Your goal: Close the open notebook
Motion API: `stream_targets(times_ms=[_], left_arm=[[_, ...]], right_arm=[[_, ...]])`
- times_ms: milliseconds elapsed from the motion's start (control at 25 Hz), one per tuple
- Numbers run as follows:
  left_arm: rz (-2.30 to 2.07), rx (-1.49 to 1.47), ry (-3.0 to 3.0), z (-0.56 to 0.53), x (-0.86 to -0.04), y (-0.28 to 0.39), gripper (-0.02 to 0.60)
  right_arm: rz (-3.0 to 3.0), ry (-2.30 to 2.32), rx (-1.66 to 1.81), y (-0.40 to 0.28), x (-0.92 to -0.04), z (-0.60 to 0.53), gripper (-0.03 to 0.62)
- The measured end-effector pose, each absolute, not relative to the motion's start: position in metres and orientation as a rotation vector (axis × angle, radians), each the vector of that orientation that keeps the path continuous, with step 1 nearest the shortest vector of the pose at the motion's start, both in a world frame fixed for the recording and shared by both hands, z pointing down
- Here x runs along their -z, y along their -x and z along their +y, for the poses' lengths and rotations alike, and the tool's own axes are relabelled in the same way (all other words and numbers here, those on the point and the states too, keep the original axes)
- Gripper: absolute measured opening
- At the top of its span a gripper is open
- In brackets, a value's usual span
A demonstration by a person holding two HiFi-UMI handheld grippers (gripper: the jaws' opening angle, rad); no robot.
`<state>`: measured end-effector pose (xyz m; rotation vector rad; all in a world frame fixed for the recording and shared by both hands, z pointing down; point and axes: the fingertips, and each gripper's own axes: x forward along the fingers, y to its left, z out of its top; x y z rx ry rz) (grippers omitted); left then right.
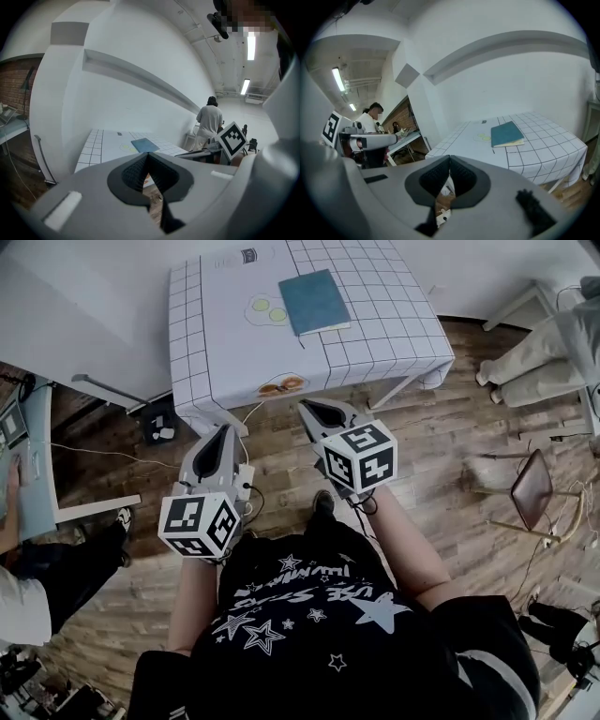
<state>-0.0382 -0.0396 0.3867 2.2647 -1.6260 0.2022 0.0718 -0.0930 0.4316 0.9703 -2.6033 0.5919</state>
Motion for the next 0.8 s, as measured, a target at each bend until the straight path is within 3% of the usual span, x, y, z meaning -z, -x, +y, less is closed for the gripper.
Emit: stream_targets(times_ms=[360,800], left_arm=[[-1.525,-0.167,-2.348,-0.012,-0.375,0.114,0.008],[-1.374,-0.096,-2.468,0.026,-0.370,0.147,0.008]], right_arm=[[-2.614,-1.097,-0.527,0.006,-0.402,-0.057,0.015],[-2.533,-1.253,-0.400,0.033,-0.383,0.001,0.015]])
